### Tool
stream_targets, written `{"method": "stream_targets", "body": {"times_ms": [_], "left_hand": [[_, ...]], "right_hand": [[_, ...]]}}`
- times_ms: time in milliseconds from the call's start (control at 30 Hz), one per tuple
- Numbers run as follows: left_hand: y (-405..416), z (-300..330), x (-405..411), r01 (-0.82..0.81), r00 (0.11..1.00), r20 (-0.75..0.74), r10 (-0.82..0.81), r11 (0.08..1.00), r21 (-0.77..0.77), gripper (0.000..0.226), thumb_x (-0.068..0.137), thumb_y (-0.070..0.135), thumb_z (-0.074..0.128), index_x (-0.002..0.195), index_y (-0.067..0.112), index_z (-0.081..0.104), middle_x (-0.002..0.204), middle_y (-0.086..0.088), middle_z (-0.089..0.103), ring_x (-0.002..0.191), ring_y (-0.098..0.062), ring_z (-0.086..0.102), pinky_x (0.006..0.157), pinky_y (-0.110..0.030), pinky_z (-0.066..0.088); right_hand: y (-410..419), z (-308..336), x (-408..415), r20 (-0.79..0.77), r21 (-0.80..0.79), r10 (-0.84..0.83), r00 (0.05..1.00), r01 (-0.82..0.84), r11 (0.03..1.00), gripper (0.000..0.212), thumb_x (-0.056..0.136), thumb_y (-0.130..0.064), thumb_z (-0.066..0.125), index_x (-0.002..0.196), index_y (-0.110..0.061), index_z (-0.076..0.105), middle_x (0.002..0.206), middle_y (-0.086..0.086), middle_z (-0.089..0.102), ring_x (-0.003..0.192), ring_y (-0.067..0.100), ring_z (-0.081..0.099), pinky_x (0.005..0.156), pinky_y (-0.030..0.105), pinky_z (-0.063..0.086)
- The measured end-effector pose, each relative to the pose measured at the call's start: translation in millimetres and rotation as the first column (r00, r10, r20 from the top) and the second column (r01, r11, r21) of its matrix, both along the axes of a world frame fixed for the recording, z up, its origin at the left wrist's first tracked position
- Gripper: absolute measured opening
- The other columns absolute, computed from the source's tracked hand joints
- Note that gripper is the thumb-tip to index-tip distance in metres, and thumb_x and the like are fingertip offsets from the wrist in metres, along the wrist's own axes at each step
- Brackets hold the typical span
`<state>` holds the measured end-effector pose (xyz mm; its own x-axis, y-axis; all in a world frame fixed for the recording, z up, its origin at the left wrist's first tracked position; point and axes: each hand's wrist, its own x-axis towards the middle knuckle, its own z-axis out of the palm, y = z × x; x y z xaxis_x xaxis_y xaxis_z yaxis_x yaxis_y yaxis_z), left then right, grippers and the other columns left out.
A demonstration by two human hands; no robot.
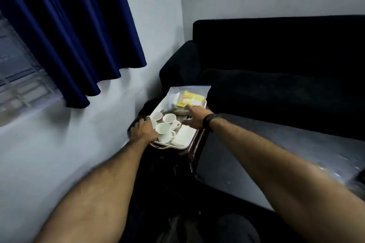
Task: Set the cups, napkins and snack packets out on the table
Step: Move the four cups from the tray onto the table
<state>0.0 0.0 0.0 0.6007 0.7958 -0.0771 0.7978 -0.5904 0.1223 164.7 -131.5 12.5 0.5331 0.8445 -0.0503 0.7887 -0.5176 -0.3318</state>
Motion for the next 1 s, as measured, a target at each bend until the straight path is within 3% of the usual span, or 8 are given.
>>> {"method": "stream_targets", "body": {"times_ms": [100, 267, 367, 600, 800, 1000], "left_hand": [[10.5, -17.2, -1.5, -0.035, 0.999, -0.021, 0.035, 0.999, -0.031, 0.056, 0.089, 0.029, 0.054, 0.142, 0.017, 0.043, 0.142, -0.014, 0.049, 0.132, -0.033, 0.049, 0.105, -0.042, 0.04], [30.1, -43.4, 8.3, -0.105, 0.994, 0.017, 0.107, 0.989, -0.1, 0.058, 0.09, 0.034, 0.055, 0.143, 0.017, 0.038, 0.144, -0.013, 0.045, 0.133, -0.032, 0.047, 0.103, -0.041, 0.041], [41.2, -53.2, 17.0, -0.149, 0.986, 0.044, 0.158, 0.975, -0.162, 0.071, 0.084, 0.045, 0.061, 0.146, 0.023, 0.033, 0.146, -0.011, 0.043, 0.133, -0.032, 0.048, 0.101, -0.042, 0.042], [62.9, -66.5, 37.8, -0.134, 0.989, 0.03, 0.144, 0.966, -0.22, 0.108, 0.067, 0.046, 0.076, 0.154, 0.042, 0.011, 0.143, -0.01, 0.045, 0.13, -0.033, 0.051, 0.096, -0.044, 0.047], [73.0, -79.0, 49.4, -0.161, 0.987, -0.009, 0.162, 0.972, -0.173, 0.095, 0.079, 0.033, 0.066, 0.155, 0.041, 0.009, 0.144, -0.014, 0.04, 0.13, -0.034, 0.05, 0.1, -0.042, 0.045], [72.6, -79.5, 52.2, -0.156, 0.987, -0.001, 0.159, 0.966, -0.206, 0.107, 0.071, 0.038, 0.077, 0.155, 0.04, 0.01, 0.141, -0.014, 0.038, 0.129, -0.035, 0.05, 0.1, -0.04, 0.045]], "right_hand": [[28.7, -22.8, -15.8, -0.069, 0.008, 0.072, 0.995, -0.072, 0.997, 0.063, 0.086, -0.047, 0.062, 0.139, -0.02, 0.041, 0.139, 0.006, 0.052, 0.127, 0.028, 0.05, 0.102, 0.04, 0.043], [73.9, -53.2, -38.5, -0.09, 0.019, 0.065, 0.994, -0.064, 0.998, 0.065, 0.083, -0.044, 0.064, 0.136, -0.016, 0.041, 0.136, 0.014, 0.046, 0.12, 0.036, 0.054, 0.094, 0.042, 0.046], [88.9, -68.8, -47.3, -0.064, -0.016, 0.047, 0.997, -0.048, 0.999, 0.072, 0.079, -0.045, 0.066, 0.138, -0.016, 0.037, 0.133, 0.016, 0.045, 0.116, 0.038, 0.056, 0.091, 0.045, 0.046], [104.1, -86.8, -43.5, -0.008, -0.053, -0.011, 1.0, 0.01, 0.999, 0.079, 0.078, -0.053, 0.066, 0.139, -0.012, 0.038, 0.131, 0.02, 0.048, 0.116, 0.039, 0.054, 0.093, 0.045, 0.045], [114.1, -100.4, -36.8, -0.063, -0.01, -0.05, 0.997, 0.049, 0.999, 0.072, 0.081, -0.054, 0.062, 0.135, -0.011, 0.04, 0.131, 0.022, 0.049, 0.118, 0.039, 0.054, 0.096, 0.044, 0.041], [103.3, -112.5, -38.4, -0.098, 0.093, -0.052, 0.994, 0.061, 0.994, 0.077, 0.075, -0.061, 0.064, 0.132, -0.017, 0.038, 0.125, 0.018, 0.049, 0.109, 0.037, 0.059, 0.083, 0.044, 0.048]]}}
